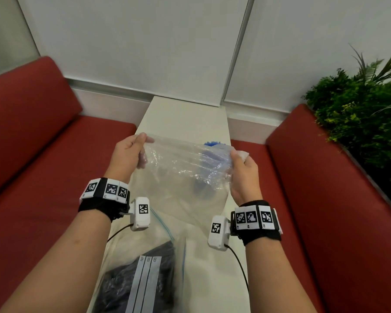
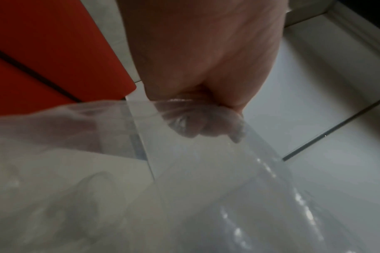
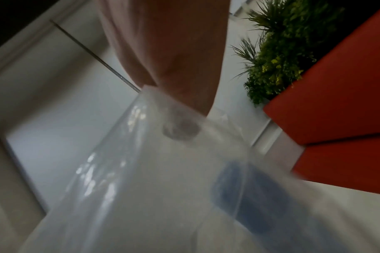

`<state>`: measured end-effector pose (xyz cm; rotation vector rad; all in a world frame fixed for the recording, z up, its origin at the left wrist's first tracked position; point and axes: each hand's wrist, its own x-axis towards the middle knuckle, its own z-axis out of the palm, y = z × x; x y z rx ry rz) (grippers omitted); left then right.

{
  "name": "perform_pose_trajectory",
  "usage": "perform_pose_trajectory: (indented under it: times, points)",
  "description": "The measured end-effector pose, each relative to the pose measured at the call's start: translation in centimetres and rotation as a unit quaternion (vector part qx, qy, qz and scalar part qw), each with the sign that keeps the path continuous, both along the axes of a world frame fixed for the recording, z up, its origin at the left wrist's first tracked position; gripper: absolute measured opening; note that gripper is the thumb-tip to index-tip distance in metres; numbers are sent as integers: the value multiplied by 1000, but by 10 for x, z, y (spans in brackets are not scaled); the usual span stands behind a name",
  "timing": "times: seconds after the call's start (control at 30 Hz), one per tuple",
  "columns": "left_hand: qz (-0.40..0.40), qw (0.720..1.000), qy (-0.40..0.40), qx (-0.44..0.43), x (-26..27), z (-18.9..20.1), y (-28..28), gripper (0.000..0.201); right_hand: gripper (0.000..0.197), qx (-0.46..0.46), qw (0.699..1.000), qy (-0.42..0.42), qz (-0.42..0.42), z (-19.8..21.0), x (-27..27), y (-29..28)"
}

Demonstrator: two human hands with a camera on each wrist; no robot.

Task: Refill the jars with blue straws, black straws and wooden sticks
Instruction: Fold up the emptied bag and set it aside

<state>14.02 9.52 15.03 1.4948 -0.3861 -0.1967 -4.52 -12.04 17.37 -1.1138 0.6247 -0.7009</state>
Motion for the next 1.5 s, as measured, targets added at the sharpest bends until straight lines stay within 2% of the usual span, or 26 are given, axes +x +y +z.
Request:
perform_pose_trajectory:
  times: [0.23,0.33,0.37,0.43,0.53,0.63,0.73,0.8,0.87,0.97,1.03,1.07,1.1,1.17,1.23,1.3,1.33,1.37,1.4,1.47,1.5]
  points:
    - [13,1000,-11,26,7,0,8,33,27,100,989,-99,45,0,-6,-15]
    - [46,998,-1,47,10,-4,10,32,18,91,989,-111,35,1,-7,-20]
    - [57,997,2,52,11,-6,11,31,13,73,993,-91,28,0,-9,-22]
    - [64,996,-2,57,12,-7,11,31,18,25,999,-47,-3,-3,-10,-23]
    - [44,999,11,14,10,-9,6,28,22,-58,993,28,-100,-9,-6,-17]
    - [-17,998,46,-50,9,-12,3,24,28,-155,964,106,-187,-15,-5,-12]
    - [-15,999,42,-25,7,-12,3,26,30,-247,935,150,-206,-19,-9,-11]
    - [20,999,11,24,5,-13,4,29,28,-250,936,158,-189,-21,-11,-11]
    - [44,998,-9,37,2,-10,3,34,24,-213,949,153,-176,-18,-11,-14]
    - [33,999,-30,-24,-3,-1,2,30,23,-176,964,134,-149,-18,-15,-20]
    - [-16,997,-28,-67,-5,10,1,22,20,-182,956,175,-149,-18,-22,-22]
    - [-48,996,-30,-68,-6,16,0,21,27,-180,948,214,-152,-17,-26,-22]
    - [-78,995,-41,-56,-7,23,-2,20,43,-195,934,259,-150,-17,-30,-23]
    - [-134,988,-73,-12,-13,41,-8,19,80,-295,903,290,-117,-13,-34,-23]
    - [-204,972,-106,48,-23,62,-18,18,92,-381,898,219,13,2,-29,-15]
    - [-282,946,-127,95,-36,81,-31,16,97,-382,887,173,195,18,-16,3]
    - [-312,935,-132,108,-43,88,-38,16,97,-389,869,181,245,23,-10,12]
    - [-325,928,-140,113,-50,95,-44,18,88,-397,857,196,264,24,-4,19]
    - [-321,928,-152,111,-55,99,-49,20,71,-389,858,202,266,24,2,25]
    - [-259,943,-189,94,-58,102,-53,23,28,-308,904,166,246,24,5,34]
    - [-202,950,-221,88,-55,102,-50,25,18,-251,929,132,239,22,3,33]
